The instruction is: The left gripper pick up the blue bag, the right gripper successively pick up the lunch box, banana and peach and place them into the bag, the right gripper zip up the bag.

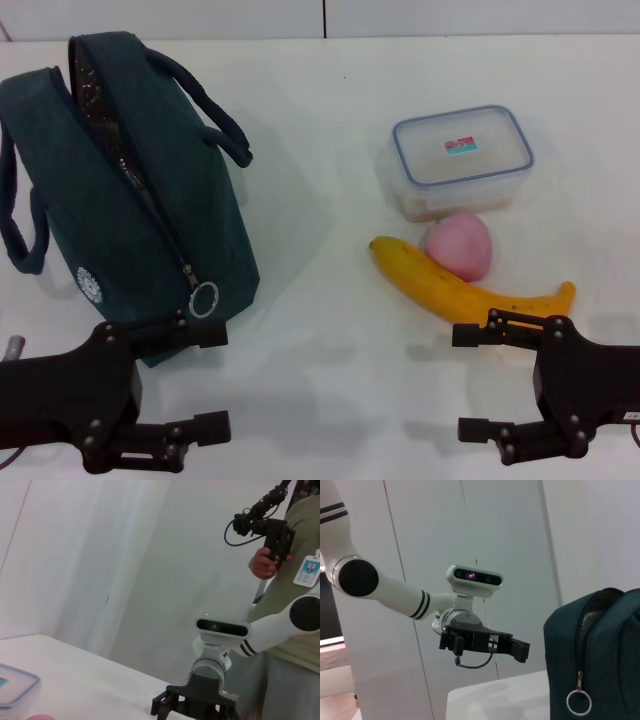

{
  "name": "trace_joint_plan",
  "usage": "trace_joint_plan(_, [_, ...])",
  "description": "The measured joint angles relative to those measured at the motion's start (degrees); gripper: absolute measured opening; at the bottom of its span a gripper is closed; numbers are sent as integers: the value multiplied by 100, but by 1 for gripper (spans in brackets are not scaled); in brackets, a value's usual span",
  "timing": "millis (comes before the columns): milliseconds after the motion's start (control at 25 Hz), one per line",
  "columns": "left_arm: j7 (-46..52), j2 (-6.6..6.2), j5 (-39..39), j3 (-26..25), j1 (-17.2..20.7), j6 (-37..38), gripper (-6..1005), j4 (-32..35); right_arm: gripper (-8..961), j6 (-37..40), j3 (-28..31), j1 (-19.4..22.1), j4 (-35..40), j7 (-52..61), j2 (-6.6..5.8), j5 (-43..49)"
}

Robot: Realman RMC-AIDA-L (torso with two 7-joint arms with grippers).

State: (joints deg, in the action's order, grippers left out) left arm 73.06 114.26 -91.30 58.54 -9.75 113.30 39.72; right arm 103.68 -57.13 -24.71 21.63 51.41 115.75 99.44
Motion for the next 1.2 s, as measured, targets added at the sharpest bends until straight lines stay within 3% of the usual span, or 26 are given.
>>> trace_joint_plan(600, [-128, -2, 97, -347, 0, 233, 875, 0, 853, 12, 15, 2, -1, 0, 0, -57])
trace_joint_plan(920, [643, 21, 167, -1460, -200, 270, 866, 67, 853, -2, 48, 16, -1, 0, -8, -131])
trace_joint_plan(1040, [1410, 104, 132, -2183, -362, 184, 863, 281, 854, -13, 53, 25, 1, 1, -17, -193])
trace_joint_plan(1200, [2539, 430, -156, -2631, -340, -503, 858, 1649, 854, -28, 56, 34, 21, -1, -21, -225])
